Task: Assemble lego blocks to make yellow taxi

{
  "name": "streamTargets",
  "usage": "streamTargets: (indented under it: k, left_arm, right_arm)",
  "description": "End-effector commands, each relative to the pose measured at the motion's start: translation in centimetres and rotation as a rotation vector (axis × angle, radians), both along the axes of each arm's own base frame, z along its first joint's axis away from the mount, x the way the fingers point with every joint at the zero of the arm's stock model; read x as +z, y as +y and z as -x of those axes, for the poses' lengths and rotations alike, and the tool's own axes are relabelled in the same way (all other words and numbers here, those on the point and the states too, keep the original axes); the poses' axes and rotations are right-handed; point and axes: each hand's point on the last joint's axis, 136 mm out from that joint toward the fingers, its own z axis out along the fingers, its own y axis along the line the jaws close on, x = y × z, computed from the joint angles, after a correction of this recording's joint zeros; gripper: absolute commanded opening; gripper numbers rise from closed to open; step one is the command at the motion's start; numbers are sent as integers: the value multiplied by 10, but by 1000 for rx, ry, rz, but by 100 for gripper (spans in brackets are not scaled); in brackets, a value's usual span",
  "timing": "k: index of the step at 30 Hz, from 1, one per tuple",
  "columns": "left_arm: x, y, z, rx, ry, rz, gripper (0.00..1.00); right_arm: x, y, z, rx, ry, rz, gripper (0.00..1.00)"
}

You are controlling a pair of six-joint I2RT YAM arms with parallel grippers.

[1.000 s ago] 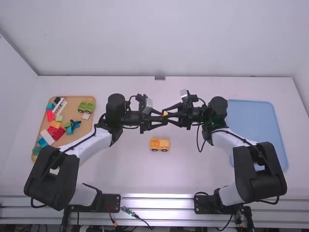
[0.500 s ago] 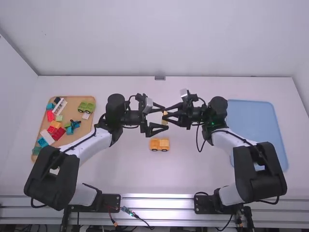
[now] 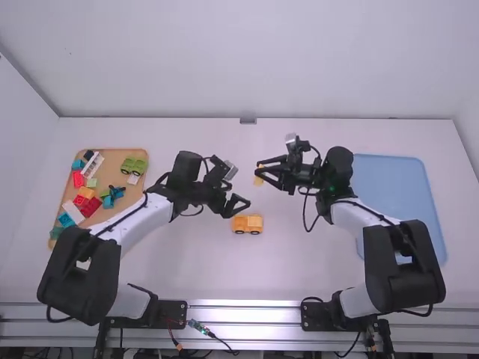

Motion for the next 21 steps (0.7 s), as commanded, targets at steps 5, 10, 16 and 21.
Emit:
streamTargets:
  k: [5,10,16,21]
  left_arm:
    - [47,56,-35,165,-44,-93,99]
    - [57,120,-46,351,54,-96,99]
    - [58,187,-50,522,98,-50,99]
    - [61,240,-49,736,179,54,99]
  right_arm:
    - [-24,6,-27,-97,-8,155,0]
    - [-42,27,-29,-103,-19,415,0]
    - [-48,52,-19,-102,-142,700,0]
    - [-63,86,0,-7,-220,853,0]
